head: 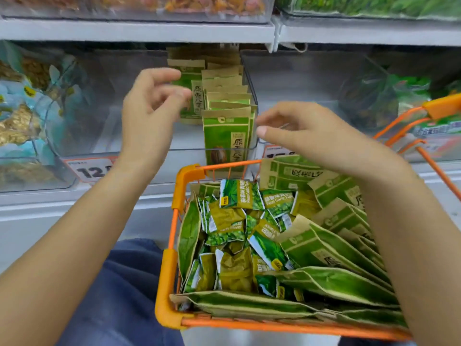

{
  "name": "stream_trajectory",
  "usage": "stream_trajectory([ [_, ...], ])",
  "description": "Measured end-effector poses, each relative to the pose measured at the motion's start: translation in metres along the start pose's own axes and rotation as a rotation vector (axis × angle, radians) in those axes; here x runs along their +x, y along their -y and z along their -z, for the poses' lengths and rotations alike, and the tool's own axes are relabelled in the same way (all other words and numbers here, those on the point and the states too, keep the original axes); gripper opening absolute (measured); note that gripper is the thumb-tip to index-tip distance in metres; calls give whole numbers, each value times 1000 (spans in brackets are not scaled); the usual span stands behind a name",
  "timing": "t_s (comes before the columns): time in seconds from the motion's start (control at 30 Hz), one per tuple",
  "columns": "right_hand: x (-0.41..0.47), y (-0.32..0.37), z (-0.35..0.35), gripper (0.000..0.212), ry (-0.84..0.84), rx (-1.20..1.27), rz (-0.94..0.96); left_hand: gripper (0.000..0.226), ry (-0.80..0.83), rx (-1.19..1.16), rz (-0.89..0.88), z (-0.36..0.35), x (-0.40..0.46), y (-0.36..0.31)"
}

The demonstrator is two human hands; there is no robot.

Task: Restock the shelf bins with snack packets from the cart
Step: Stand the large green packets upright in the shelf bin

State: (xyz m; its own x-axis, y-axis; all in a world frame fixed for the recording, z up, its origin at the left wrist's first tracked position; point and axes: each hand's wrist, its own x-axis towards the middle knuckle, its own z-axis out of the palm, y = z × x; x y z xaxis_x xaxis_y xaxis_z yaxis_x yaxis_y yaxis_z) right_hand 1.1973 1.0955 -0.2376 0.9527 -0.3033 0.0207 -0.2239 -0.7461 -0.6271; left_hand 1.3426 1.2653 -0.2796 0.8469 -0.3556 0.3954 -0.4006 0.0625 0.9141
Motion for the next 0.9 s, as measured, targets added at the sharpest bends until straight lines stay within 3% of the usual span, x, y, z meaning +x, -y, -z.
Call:
stream_trajectory([
  [0.1,-33,4,3,27,257,-137,1,18,454,-25,71,-14,-48,-17],
  [0.17,-54,-1,2,30,327,-251,-15,23,728,69,92,-26,-68,-15],
  [0.23,-71,-11,0,30,334,-332,-33,26,923,205,57,-38,-79,-7],
  [0.3,-84,-19,-2,28,355,-377,-58,22,1012,295,26,-46,-84,0],
  [0.37,-91,-25,-9,20,372,-462,-45,22,1003,321,26,-50,-84,2],
  [0.43,-93,-30,-11,25,259,-431,19,24,944,256,56,-51,-82,0],
  [0.57,-79,-33,4,35,-225,369,-21,30,708,-36,226,-51,-73,-8],
  [0.63,-64,-33,6,31,-359,587,-34,37,645,-179,322,-49,-70,-10],
  [0.83,-17,-19,-21,27,-295,740,-44,38,538,-275,360,-40,-68,-15],
  [0.9,-2,-10,-30,38,-301,618,-3,40,441,-295,374,-33,-64,-15],
])
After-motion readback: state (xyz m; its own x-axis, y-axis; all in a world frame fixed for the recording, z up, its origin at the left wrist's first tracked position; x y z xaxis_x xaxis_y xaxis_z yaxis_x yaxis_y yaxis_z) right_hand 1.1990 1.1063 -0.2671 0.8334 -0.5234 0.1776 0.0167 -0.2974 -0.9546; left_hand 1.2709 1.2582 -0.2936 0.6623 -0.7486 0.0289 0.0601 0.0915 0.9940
